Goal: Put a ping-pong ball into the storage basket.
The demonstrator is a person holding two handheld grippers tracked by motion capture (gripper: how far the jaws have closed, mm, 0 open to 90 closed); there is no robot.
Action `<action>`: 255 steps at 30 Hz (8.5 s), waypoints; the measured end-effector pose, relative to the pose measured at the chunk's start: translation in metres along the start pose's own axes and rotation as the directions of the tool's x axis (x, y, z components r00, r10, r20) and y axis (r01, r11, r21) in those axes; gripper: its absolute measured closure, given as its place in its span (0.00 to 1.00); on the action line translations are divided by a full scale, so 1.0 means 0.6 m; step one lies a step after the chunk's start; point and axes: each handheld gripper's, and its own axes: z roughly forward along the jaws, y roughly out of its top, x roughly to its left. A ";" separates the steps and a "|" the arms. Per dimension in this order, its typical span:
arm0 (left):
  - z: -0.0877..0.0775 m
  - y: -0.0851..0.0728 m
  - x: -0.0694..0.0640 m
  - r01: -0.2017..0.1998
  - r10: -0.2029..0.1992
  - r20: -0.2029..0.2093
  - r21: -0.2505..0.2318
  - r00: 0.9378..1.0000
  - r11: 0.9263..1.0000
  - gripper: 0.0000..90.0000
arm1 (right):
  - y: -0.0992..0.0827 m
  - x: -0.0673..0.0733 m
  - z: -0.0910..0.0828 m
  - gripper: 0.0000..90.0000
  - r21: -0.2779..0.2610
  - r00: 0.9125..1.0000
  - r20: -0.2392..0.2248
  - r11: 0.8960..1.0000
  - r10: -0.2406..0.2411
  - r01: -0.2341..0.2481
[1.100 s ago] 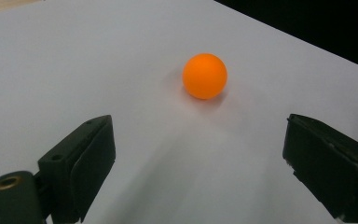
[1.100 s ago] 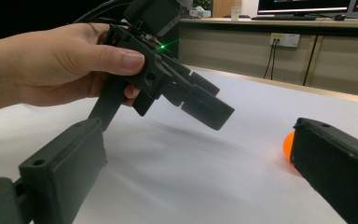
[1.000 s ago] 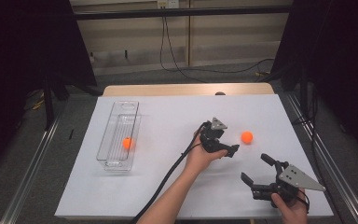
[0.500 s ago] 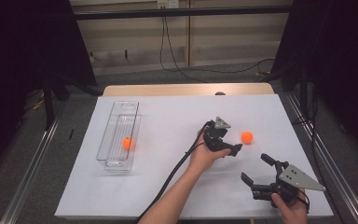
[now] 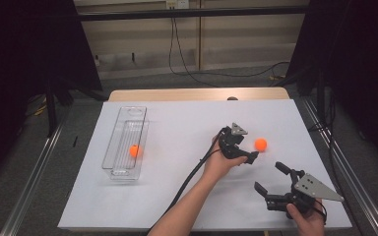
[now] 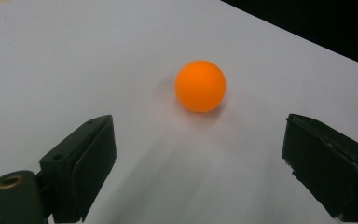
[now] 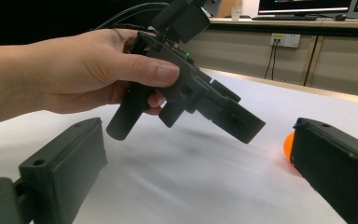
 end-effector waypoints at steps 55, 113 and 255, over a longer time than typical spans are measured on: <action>0.056 0.015 -0.003 0.002 -0.002 -0.004 0.018 1.000 1.000 0.12 | -0.001 -0.002 -0.002 0.03 -0.001 1.000 0.004 1.000 0.005 -0.005; 0.099 0.022 0.001 -0.027 0.028 -0.014 0.035 1.000 0.999 0.28 | -0.001 -0.005 -0.004 0.03 -0.003 1.000 0.004 1.000 0.013 -0.013; -0.110 -0.048 0.054 0.001 -0.006 0.062 0.081 0.998 0.997 0.57 | -0.001 -0.002 -0.001 0.03 0.000 1.000 0.000 1.000 -0.002 0.002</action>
